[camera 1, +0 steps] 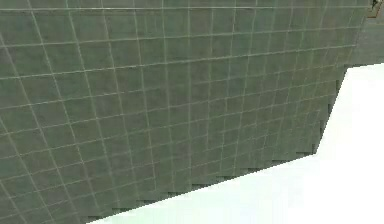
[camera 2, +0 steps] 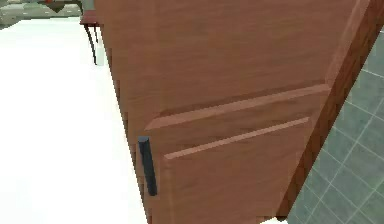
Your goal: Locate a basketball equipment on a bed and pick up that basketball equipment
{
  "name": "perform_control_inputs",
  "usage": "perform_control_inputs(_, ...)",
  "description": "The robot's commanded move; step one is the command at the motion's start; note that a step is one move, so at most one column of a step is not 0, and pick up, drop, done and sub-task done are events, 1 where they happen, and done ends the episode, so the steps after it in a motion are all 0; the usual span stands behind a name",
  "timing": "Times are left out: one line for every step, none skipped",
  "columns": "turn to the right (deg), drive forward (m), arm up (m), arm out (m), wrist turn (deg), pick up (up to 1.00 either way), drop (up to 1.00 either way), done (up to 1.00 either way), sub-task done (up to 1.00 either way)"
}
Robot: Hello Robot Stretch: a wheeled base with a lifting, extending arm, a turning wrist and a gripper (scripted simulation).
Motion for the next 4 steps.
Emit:
perform_control_inputs(0.0,0.45,0.00,0.00,0.0,0.00,0.00,0.00,0.00)
perform_control_inputs(45.0,0.00,0.00,0.00,0.0,0.00,0.00,0.00,0.00)
perform_control_inputs(15.0,0.00,0.00,0.00,0.0,0.00,0.00,0.00,0.00)
perform_control_inputs(0.0,1.00,0.00,0.00,0.0,0.00,0.00,0.00,0.00)
